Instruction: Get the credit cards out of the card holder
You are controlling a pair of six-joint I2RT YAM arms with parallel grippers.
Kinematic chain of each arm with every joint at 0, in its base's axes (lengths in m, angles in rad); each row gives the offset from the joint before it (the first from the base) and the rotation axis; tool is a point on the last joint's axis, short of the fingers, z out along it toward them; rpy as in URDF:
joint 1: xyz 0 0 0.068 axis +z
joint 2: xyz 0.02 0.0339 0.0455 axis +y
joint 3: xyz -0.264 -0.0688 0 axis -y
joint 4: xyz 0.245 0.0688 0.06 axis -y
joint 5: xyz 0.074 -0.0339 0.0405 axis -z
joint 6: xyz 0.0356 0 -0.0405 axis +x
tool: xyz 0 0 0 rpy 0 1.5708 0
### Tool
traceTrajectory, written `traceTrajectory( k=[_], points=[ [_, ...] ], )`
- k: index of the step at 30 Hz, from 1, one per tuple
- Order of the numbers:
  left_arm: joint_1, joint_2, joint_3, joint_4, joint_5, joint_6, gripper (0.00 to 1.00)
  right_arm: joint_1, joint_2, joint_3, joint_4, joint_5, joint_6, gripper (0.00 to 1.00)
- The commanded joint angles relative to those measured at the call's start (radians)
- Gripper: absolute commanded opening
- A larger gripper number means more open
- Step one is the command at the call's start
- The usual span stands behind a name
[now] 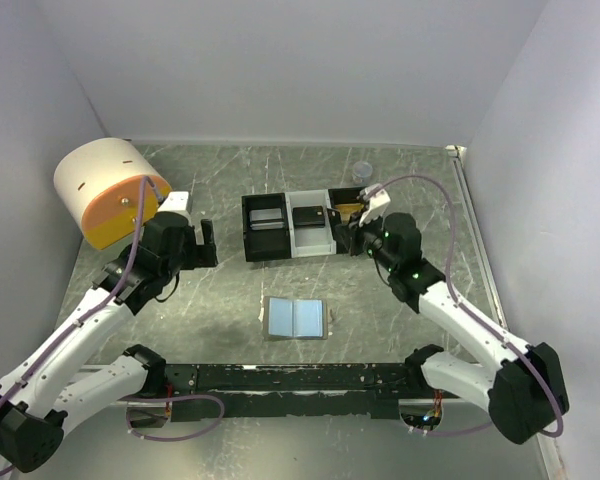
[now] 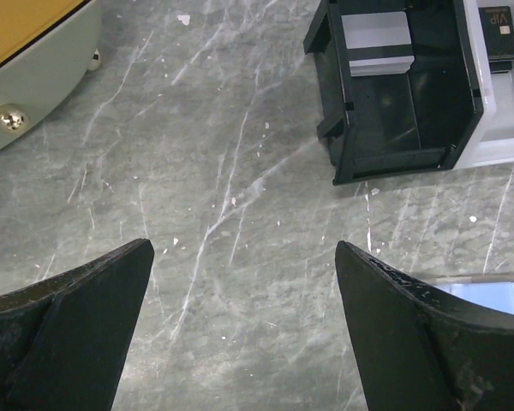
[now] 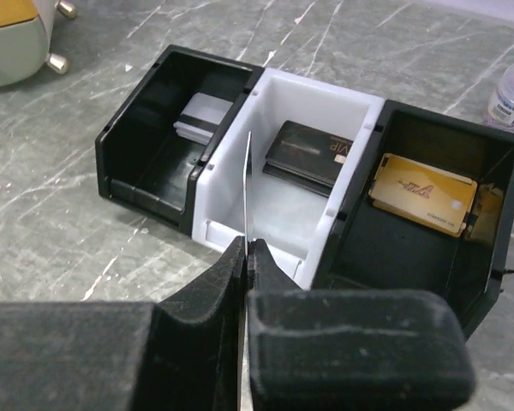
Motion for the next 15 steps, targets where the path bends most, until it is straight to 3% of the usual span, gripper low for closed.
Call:
traceTrajectory(
  k=[1,6,11,15],
  points=[
    [0.008,0.007,0.001,-0.014,-0.037,0.023,1.00,-0.102,0.101,0.094,-0.002,-0.218,-0.013,0.00],
    [0.007,0.021,0.007,-0.021,-0.031,0.025,1.00,-0.110,0.234,0.198,-0.030,-0.250,-0.163,0.00],
    [0.007,0.010,0.005,-0.018,-0.035,0.027,1.00,-0.082,0.270,0.184,0.063,-0.248,-0.389,0.00],
    [0.007,0.001,0.001,-0.014,-0.029,0.028,1.00,0.026,0.358,0.249,0.004,-0.050,-0.674,0.00]
  ],
)
